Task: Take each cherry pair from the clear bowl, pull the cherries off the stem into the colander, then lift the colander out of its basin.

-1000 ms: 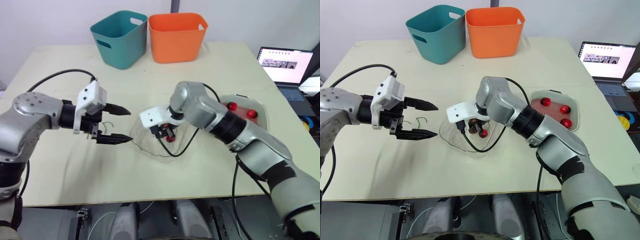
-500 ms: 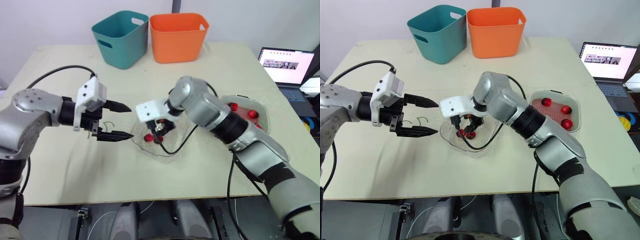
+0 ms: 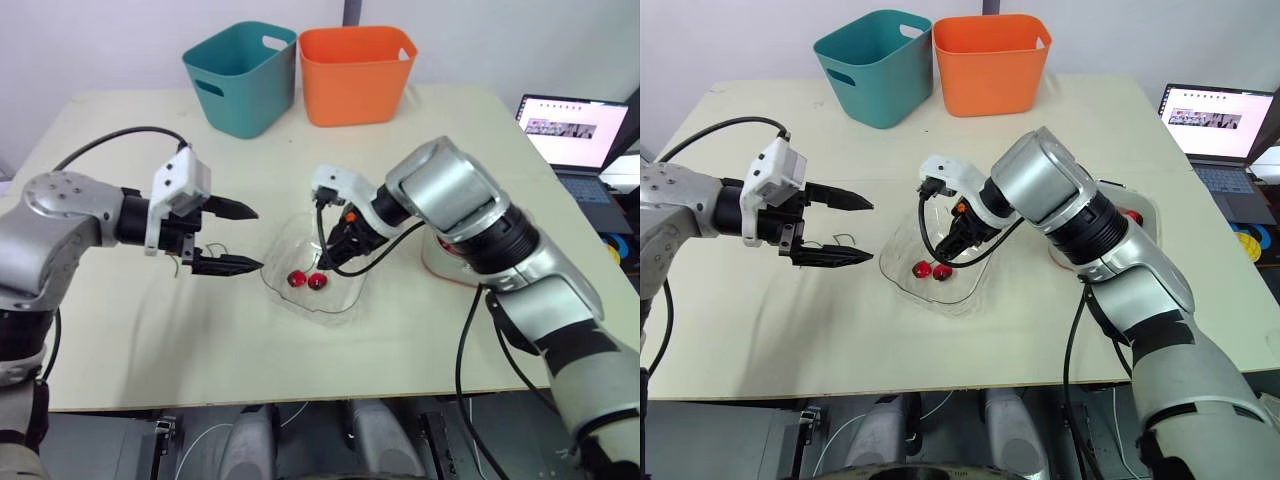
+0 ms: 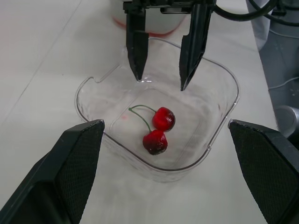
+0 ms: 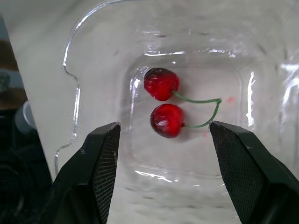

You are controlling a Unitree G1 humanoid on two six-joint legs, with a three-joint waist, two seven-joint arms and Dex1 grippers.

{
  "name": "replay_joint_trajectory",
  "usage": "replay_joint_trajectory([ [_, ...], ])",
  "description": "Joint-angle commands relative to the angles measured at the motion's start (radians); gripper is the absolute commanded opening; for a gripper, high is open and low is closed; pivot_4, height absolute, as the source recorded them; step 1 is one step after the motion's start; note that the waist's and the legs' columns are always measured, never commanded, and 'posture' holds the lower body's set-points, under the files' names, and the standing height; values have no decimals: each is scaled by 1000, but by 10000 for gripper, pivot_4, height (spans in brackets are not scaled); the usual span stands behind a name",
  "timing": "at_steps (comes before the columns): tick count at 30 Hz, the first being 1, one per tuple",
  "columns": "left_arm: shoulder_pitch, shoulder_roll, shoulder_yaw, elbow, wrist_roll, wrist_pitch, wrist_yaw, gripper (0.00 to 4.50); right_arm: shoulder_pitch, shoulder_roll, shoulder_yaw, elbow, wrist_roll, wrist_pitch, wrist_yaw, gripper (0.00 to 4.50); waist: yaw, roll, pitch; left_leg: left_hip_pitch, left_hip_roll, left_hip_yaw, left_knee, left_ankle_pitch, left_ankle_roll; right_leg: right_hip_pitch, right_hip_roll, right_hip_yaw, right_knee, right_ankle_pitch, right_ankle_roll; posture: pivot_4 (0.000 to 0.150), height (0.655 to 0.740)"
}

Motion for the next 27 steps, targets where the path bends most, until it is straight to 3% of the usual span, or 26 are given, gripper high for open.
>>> replay_joint_trajectory([
  [1, -22, 1, 7, -8, 14, -28, -13, 45000, -29, 10, 17, -37, 66, 32, -64, 32887, 0, 0, 0, 0, 0, 0, 0, 0, 0, 0, 0, 0, 0, 0, 0, 1500, 7400],
  [14, 41, 1, 32, -24, 24, -68, -16, 45000, -22, 52, 116, 75, 167, -50, -206, 32887, 0, 0, 0, -1, 0, 0, 0, 0, 0, 0, 0, 0, 0, 1, 2, 1500, 7400],
  [27, 54, -10, 42, -33, 11, -70, 12, 45000, -34, 78, 215, 164, 132, -223, -219, 32887, -1, 0, 0, -1, 0, 0, 0, 0, 0, 0, 0, 0, 0, 1, 2, 1500, 7400],
])
